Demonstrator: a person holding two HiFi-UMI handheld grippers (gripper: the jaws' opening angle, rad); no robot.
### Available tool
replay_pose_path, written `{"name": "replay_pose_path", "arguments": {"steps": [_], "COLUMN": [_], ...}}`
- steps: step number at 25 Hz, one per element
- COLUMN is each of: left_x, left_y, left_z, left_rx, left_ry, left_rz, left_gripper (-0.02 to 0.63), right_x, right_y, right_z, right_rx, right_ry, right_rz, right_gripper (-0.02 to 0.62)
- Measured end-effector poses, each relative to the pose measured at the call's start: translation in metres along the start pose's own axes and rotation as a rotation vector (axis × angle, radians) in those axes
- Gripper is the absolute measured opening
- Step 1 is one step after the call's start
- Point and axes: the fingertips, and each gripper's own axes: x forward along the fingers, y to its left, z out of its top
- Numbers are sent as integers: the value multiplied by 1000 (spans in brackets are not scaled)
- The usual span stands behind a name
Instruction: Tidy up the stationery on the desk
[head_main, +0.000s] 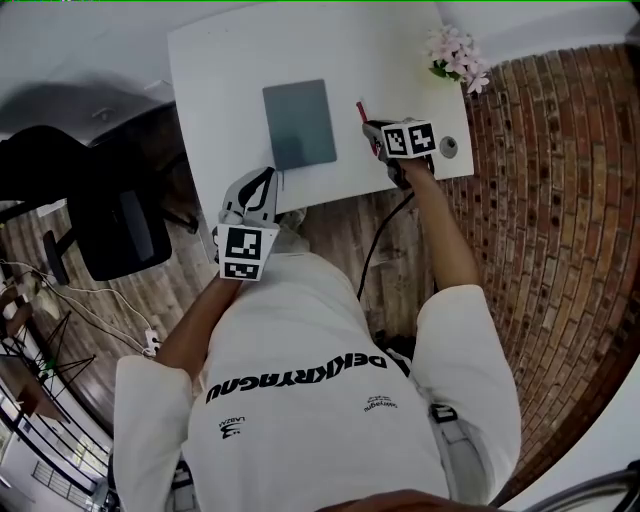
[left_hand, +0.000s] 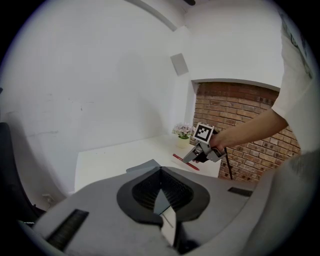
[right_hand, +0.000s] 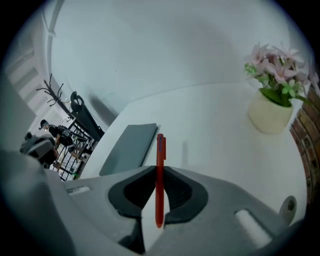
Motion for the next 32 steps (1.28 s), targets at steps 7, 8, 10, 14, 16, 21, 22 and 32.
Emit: {"name": "replay_pose_path", "arguments": {"steps": [7,8,10,14,16,21,22,32], "left_x": [-6,-7,-8,-10,-11,-13,-13,-12], "left_y": [-1,-2,-4,-6,-7,-8,-8,-15], "left_z": [1,1,0,-2,-3,-7,-8,-10], "left_rx": [11,14,20,24,25,27,28,38], "left_ry": [-2,-1,-1,0,1,10,12,19], "left_rz": [0,-1,-2,-2,2,8,8,7], "left_gripper": [-2,-2,-2,-2,-2,-2,-2,-2], "right_x": [17,19,23,33,39,56,59,73], "right_y": [13,14,17,20,21,23,24,25], "right_z": [14,16,21,25,23,19,19,15], "right_rx": [91,101,129,191,228,303,312,334], "right_ry": [-17,-17,-21,-28,-28,-13,-13,11], "right_rz": [9,11,21,42,53,73,75,92], "right_gripper": [51,51,51,51,51,51,51,51]}}
